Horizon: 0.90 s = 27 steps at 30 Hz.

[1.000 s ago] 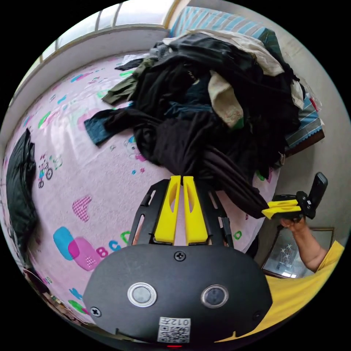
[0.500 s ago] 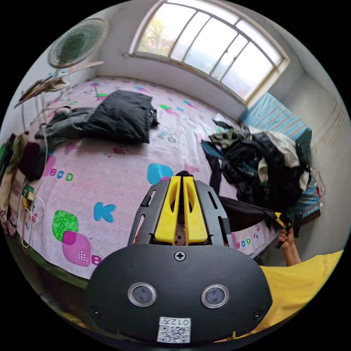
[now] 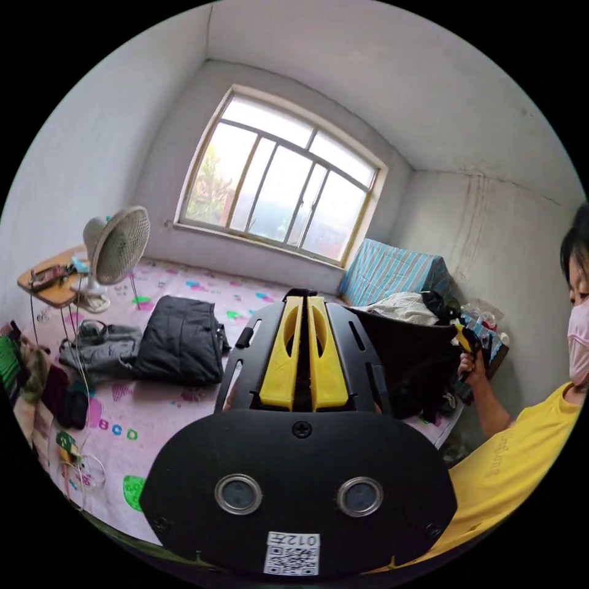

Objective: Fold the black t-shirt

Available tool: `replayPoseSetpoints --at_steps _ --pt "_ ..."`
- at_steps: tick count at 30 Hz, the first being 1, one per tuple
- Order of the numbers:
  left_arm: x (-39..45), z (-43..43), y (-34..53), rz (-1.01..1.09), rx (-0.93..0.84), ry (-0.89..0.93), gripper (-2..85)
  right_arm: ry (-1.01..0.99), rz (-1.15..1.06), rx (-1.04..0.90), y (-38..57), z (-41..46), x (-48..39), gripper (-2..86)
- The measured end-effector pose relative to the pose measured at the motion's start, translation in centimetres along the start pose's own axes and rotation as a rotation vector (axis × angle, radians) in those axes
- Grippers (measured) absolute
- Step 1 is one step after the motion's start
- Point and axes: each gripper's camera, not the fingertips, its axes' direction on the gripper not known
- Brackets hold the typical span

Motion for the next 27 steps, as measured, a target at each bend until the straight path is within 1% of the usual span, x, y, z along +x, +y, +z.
replayPoseSetpoints --at_steps 5,8,12,15,17,18,20,21,22,23,24,25,26,27 --pt "3.7 -6.4 -3.8 0.036 0.100 0.090 -0.1 -0.030 -0.161 0.078 -2.6 -1.3 -6.3 0.4" --pt "5.9 -9.2 -5.6 0.079 0.138 0.106 -0.1 -0.022 -0.266 0.105 -3.4 -1.5 -10.0 0.4" --pt "8.4 -11.2 -7.7 0.134 0.147 0.121 -0.1 -0.020 -0.383 0.148 -4.7 -0.3 -13.6 0.5" --pt "9.6 -10.1 -9.2 0.166 0.067 0.092 -0.1 0.009 -0.402 0.128 -6.2 2.7 -13.1 0.5" --pt "9.5 -6.3 -10.0 0.183 -0.075 0.058 -0.1 0.039 -0.363 0.086 -7.0 5.8 -10.9 0.5" --pt "9.2 -5.0 -10.0 0.178 -0.118 0.048 -0.1 0.052 -0.323 0.032 -7.4 8.5 -8.6 0.6" --pt "7.7 1.7 -9.2 0.157 -0.309 -0.035 0.0 0.119 -0.258 -0.081 -7.3 13.4 -4.5 0.6" --pt "7.3 3.7 -8.7 0.156 -0.364 -0.071 0.0 0.204 -0.226 -0.159 -6.6 17.1 -1.4 0.6" --pt "6.5 7.7 -7.4 0.157 -0.473 -0.129 0.1 0.281 -0.182 -0.241 -5.4 20.8 2.0 0.6" --pt "5.4 11.8 -5.8 0.139 -0.579 -0.157 0.2 0.317 -0.161 -0.283 -4.6 22.7 3.7 0.7" --pt "4.7 13.7 -4.8 0.118 -0.626 -0.161 0.2 0.376 -0.114 -0.377 -2.8 26.5 7.2 0.7" --pt "3.2 17.4 -2.8 0.059 -0.716 -0.121 0.4 0.414 -0.063 -0.474 -0.6 30.2 10.8 0.8" --pt "1.5 20.8 -0.6 -0.010 -0.794 -0.073 0.5 0.434 -0.038 -0.523 0.7 32.0 12.6 0.8" --pt "0.5 22.3 0.6 -0.052 -0.824 -0.071 0.7 0.468 0.033 -0.616 3.4 35.4 16.1 1.0"
